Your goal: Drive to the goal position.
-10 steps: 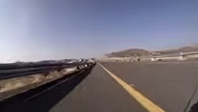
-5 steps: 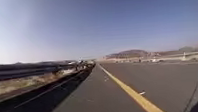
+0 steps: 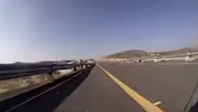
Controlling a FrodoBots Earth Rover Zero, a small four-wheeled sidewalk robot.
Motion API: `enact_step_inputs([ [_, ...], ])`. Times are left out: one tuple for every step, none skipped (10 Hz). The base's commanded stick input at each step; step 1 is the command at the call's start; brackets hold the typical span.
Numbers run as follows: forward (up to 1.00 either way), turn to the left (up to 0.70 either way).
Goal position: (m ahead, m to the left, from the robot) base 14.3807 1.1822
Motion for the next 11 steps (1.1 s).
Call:
enact_step_inputs([
  [0.85, 0.00],
  [0.85, 0.00],
  [0.85, 0.00],
  [0.85, 0.00],
  [0.85, 0.00],
  [0.85, 0.00],
  [0.85, 0.00],
  [0.85, 0.00],
  [0.85, 0.00],
  [0.85, 0.00],
  [0.85, 0.00],
])
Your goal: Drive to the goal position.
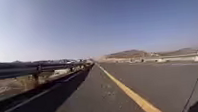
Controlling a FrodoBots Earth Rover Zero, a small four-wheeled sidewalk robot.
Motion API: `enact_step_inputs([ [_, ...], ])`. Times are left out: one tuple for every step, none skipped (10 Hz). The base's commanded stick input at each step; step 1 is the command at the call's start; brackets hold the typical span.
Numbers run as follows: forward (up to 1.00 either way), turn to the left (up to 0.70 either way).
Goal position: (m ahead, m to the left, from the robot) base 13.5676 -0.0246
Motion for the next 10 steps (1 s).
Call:
enact_step_inputs([
  [0.85, 0.00],
  [0.85, 0.00],
  [0.85, 0.00],
  [0.85, 0.00],
  [0.85, 0.00],
  [0.85, 0.00],
  [0.85, 0.00],
  [0.85, 0.00],
  [0.85, 0.00],
  [0.85, 0.00],
])
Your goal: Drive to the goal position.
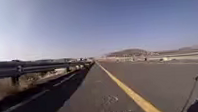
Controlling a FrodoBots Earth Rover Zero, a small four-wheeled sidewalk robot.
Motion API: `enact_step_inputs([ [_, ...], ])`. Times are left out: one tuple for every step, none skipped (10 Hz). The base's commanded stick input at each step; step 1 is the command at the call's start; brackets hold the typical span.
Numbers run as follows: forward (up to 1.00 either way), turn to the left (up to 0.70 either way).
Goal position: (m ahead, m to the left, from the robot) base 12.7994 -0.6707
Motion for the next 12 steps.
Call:
enact_step_inputs([
  [0.85, 0.00],
  [0.85, 0.00],
  [0.85, 0.00],
  [0.85, 0.00],
  [0.85, 0.00],
  [0.85, 0.00],
  [0.85, 0.00],
  [0.85, 0.00],
  [0.85, 0.00],
  [0.85, 0.00],
  [0.85, 0.00],
  [0.85, 0.00],
])
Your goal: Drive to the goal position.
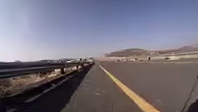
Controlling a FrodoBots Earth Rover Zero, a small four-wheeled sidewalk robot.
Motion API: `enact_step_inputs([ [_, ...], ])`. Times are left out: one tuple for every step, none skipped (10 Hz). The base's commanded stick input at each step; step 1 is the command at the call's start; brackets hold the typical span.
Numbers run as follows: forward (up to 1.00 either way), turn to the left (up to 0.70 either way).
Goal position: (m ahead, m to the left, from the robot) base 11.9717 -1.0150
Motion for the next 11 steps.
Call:
enact_step_inputs([
  [0.85, 0.00],
  [0.85, 0.00],
  [0.85, 0.00],
  [0.85, 0.00],
  [0.85, 0.00],
  [0.85, 0.00],
  [0.85, 0.00],
  [0.85, 0.00],
  [0.85, 0.00],
  [0.85, 0.00],
  [0.85, 0.00],
])
